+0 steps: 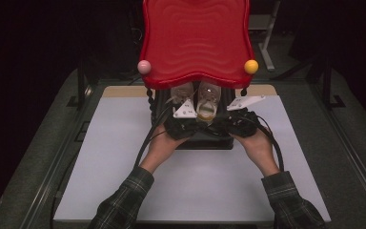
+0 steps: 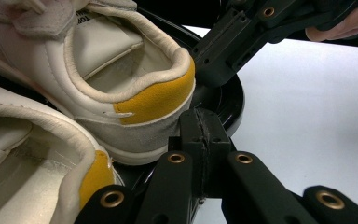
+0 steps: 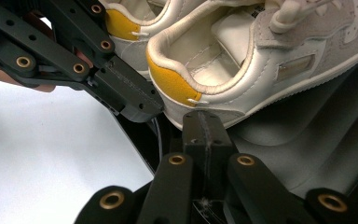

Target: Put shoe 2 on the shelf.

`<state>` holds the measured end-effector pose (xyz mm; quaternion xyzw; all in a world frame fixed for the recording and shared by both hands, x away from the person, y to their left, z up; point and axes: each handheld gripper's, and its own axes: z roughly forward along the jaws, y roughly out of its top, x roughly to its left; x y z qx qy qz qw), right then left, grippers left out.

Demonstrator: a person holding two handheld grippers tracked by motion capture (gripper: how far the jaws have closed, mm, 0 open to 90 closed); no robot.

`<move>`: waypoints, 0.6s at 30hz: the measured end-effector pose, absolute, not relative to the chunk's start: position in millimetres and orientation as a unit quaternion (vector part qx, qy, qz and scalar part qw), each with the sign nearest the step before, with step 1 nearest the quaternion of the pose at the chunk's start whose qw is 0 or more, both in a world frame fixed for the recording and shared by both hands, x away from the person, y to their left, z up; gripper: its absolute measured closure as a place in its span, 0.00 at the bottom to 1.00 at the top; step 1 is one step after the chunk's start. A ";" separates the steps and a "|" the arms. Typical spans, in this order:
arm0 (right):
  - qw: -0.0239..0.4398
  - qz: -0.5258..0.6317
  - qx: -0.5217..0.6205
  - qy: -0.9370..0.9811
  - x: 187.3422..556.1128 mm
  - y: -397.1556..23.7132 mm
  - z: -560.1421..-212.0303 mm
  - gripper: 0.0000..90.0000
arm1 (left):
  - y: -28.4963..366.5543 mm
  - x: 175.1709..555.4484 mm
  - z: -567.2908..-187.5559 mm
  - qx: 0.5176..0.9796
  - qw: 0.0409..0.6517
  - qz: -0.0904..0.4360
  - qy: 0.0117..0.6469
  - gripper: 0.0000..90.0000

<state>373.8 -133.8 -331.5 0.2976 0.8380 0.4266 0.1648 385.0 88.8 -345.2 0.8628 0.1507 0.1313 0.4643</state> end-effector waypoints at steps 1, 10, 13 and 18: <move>0.165 0.426 0.298 0.838 373.7 -134.0 -331.5 1.00 | 88.6 385.1 -345.5 0.862 0.466 0.130 0.152 1.00; 0.157 0.426 0.298 0.839 368.9 -137.8 -331.3 0.85 | 94.0 380.6 -342.1 0.858 0.474 0.118 0.160 0.89; 0.152 0.428 0.295 0.840 366.9 -140.0 -330.8 0.73 | 101.0 376.5 -338.6 0.856 0.477 0.104 0.169 0.81; 0.142 0.427 0.301 0.841 364.0 -141.3 -331.3 0.61 | 109.0 367.9 -335.8 0.856 0.477 0.098 0.172 0.67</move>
